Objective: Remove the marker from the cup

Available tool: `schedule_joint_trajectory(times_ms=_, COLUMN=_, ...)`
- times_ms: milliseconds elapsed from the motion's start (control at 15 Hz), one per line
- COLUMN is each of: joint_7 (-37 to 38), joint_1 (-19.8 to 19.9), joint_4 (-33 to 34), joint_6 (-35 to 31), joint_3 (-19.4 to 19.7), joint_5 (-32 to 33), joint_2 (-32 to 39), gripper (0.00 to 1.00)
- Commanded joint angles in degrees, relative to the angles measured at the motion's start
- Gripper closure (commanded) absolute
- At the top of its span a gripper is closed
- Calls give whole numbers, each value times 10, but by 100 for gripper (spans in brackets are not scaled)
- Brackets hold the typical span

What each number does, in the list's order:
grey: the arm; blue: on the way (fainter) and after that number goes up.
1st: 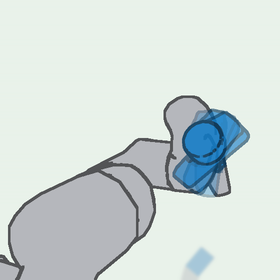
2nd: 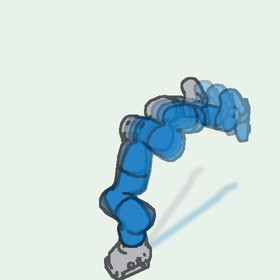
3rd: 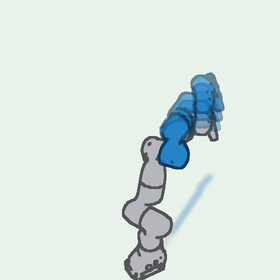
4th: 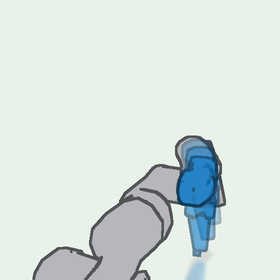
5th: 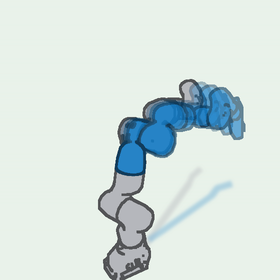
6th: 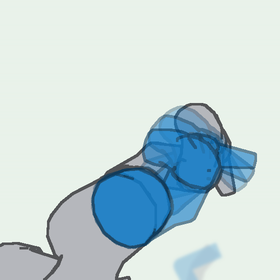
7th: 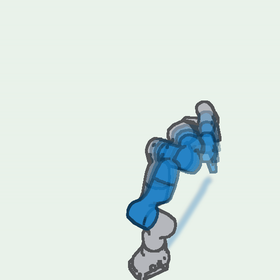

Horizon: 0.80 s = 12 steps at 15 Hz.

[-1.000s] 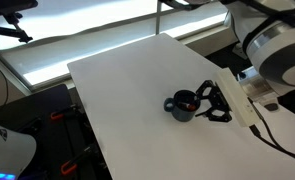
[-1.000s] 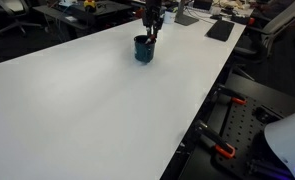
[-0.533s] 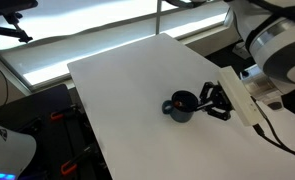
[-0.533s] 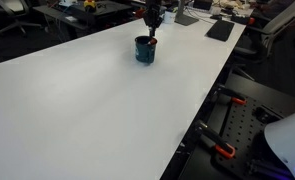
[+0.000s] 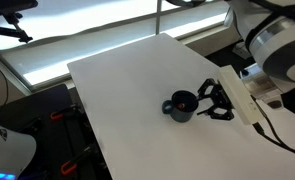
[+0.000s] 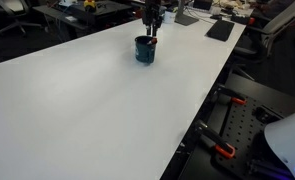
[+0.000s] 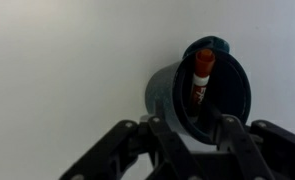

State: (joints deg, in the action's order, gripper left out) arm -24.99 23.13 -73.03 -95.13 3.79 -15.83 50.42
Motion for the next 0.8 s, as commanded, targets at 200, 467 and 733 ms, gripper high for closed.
schedule_joint_trajectory(times_ms=200, joint_7=8, joint_1=-10, joint_4=-20, joint_6=6, joint_3=-11, joint_5=13, joint_2=-25, gripper=5)
schedule_joint_trajectory(times_ms=467, joint_7=31, joint_1=-19, joint_4=-48, joint_6=6, joint_3=-10, joint_5=6, joint_2=-40, gripper=0)
schedule_joint_trajectory(times_ms=733, joint_7=61, joint_1=-34, joint_4=-95, joint_6=2, joint_3=-4, joint_5=10, joint_2=-73, gripper=0)
